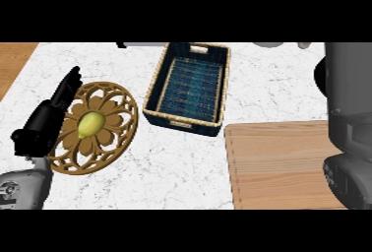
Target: Pick the tomato from the cutting board and place it in the basket
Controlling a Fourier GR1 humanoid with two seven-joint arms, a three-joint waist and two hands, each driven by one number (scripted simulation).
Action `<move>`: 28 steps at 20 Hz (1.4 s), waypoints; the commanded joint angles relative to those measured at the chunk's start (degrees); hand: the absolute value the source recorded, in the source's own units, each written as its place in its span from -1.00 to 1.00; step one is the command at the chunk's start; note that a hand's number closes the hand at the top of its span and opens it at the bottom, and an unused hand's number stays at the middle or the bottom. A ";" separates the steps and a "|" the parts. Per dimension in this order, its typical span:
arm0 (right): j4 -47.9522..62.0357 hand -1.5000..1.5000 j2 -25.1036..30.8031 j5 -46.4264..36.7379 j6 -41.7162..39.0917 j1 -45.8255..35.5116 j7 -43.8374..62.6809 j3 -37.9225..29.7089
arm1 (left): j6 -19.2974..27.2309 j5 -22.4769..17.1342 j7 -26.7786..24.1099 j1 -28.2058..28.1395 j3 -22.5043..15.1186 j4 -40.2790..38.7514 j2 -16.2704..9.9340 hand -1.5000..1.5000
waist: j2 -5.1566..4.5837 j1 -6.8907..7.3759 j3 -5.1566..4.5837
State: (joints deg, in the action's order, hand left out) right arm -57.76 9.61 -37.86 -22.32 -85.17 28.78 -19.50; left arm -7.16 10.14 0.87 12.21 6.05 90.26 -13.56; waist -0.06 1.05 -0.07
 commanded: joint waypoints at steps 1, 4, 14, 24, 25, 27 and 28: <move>7.34 1.00 -0.91 0.14 -1.17 -5.97 4.15 0.96 | -1.48 -1.49 -1.16 -0.91 1.59 1.08 -1.49 0.00 | -0.09 0.52 -0.02; 12.48 1.00 -0.78 -0.42 0.19 -5.66 0.84 1.87 | 0.32 0.55 -2.33 1.10 0.03 -2.27 0.44 0.00 | -0.34 0.15 -0.01; 17.93 1.00 -3.30 -7.02 -2.38 -6.36 6.26 10.60 | -0.13 0.06 -0.98 1.63 1.39 -2.38 -0.47 0.00 | -0.29 -0.07 -0.02; 23.13 -1.00 -1.09 -5.51 -9.93 -6.97 1.90 10.78 | 1.11 1.64 0.12 0.63 -0.91 -0.41 1.92 0.00 | -0.16 0.14 0.03; 23.60 -1.00 -0.57 -5.14 -9.89 -6.69 0.99 10.34 | 0.67 1.28 0.02 1.77 0.27 -0.95 0.64 0.00 | -0.19 0.06 0.03; 22.24 -1.00 -1.04 -4.30 -10.10 -5.41 0.28 10.17 | 0.20 1.00 -1.94 -0.47 0.40 -1.56 0.76 0.00 | -0.08 -0.17 0.04; 22.01 -1.00 -3.13 -4.05 -6.94 -4.75 1.22 9.62 | -1.53 -0.56 1.22 1.80 1.10 -0.33 -0.46 0.00 | -0.06 -0.13 0.05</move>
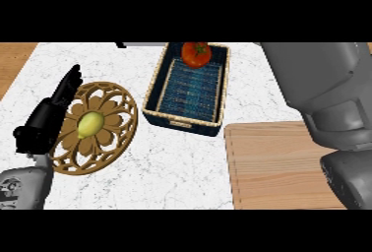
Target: Pick the tomato from the cutting board and place it in the basket
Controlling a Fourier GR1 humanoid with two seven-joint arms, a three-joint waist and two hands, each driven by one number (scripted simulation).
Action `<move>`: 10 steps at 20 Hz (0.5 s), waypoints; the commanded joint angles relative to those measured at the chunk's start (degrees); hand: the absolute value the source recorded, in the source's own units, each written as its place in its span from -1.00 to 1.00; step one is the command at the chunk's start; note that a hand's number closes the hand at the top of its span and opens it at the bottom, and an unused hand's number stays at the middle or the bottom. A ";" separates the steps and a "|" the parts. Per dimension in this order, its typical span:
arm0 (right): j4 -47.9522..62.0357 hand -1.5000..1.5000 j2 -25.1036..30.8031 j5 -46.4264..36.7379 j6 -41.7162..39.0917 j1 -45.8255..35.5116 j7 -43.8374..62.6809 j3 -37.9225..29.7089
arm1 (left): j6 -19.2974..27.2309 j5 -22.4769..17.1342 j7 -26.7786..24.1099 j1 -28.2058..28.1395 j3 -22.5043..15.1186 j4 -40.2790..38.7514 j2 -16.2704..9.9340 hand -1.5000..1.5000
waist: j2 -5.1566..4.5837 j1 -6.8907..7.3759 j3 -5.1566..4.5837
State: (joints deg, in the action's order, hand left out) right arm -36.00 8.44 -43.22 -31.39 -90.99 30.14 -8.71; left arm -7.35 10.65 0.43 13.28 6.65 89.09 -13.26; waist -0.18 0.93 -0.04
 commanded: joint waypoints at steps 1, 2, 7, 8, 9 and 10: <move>-0.64 -1.00 0.57 2.75 -0.47 0.15 -0.11 -2.62 | -0.38 -0.48 -0.59 -1.49 0.56 0.85 -0.20 0.00 | 0.14 -0.16 0.01; 0.19 -1.00 -1.79 3.14 2.10 -0.75 0.87 -3.22 | 0.15 0.09 -0.34 1.13 -0.04 -1.31 0.46 0.00 | 0.00 -0.18 0.00; -2.73 -1.00 -1.19 7.38 15.65 1.28 0.05 -11.27 | -0.78 0.03 -0.12 -0.27 -0.67 0.58 0.16 0.00 | -0.09 0.28 0.04; -2.92 -1.00 -0.82 7.92 16.97 0.16 1.97 -12.49 | -1.46 -1.23 1.24 -0.90 0.28 2.37 -0.41 0.00 | 0.14 0.58 0.04; -2.76 -1.00 -0.86 7.38 20.86 0.03 2.12 -13.09 | -0.31 0.02 -0.33 0.48 0.36 0.18 -0.38 0.00 | -0.23 0.37 -0.01; -4.86 -1.00 -1.66 8.13 23.64 0.90 3.86 -14.32 | -0.31 0.09 0.85 -0.79 -0.26 0.98 0.25 0.00 | 0.22 -0.19 0.04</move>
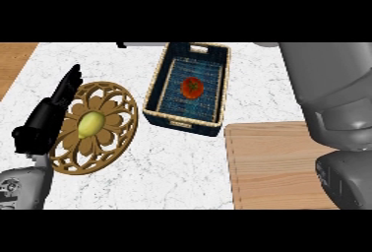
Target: Pick the tomato from the cutting board and place it in the basket
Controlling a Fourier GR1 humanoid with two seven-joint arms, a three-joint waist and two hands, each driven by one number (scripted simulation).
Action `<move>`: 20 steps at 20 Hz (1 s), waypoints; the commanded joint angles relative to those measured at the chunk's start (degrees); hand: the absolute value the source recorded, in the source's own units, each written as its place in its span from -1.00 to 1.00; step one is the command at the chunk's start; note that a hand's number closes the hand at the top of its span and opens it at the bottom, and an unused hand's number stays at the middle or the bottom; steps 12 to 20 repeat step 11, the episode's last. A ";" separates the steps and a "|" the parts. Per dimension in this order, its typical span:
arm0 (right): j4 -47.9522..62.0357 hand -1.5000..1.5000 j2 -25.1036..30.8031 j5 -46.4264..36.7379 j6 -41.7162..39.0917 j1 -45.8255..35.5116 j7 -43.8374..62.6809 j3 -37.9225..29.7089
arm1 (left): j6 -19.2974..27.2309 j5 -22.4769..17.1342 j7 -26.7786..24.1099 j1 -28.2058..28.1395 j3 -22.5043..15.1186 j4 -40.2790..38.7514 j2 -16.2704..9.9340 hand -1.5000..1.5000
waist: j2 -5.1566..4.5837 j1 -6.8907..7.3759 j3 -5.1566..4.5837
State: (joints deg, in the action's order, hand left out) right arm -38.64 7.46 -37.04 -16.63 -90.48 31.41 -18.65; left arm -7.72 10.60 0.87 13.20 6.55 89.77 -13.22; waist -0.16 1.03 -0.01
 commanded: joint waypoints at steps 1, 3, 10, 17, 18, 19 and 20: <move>-1.23 -1.00 1.76 1.28 12.04 -0.52 1.89 -5.57 | 0.01 0.23 -1.51 -0.15 0.25 -0.61 -0.32 0.00 | -0.36 0.32 -0.04; -2.38 -1.00 2.75 1.73 14.36 0.52 3.48 -6.88 | 0.62 0.84 1.07 1.05 -0.39 0.29 0.19 0.00 | 0.05 -0.48 0.02; -1.96 -1.00 12.62 3.55 18.76 7.82 -3.32 -11.95 | -0.64 -0.87 -1.94 -1.10 0.71 0.14 -0.09 0.00 | -0.19 -0.47 0.02; -1.96 -1.00 14.79 4.24 17.46 8.22 -4.03 -12.55 | -1.65 -1.37 0.66 -1.97 0.65 3.08 -0.83 0.00 | -0.01 -0.23 0.05; -1.96 -1.00 14.79 4.24 17.46 8.22 -4.03 -12.55 | -1.65 -1.37 0.66 -1.97 0.65 3.08 -0.83 0.00 | -0.01 -0.23 0.05; -1.96 -1.00 14.79 4.24 17.46 8.22 -4.03 -12.55 | -1.65 -1.37 0.66 -1.97 0.65 3.08 -0.83 0.00 | -0.01 -0.23 0.05; -1.96 -1.00 14.79 4.24 17.46 8.22 -4.03 -12.55 | -1.65 -1.37 0.66 -1.97 0.65 3.08 -0.83 0.00 | -0.01 -0.23 0.05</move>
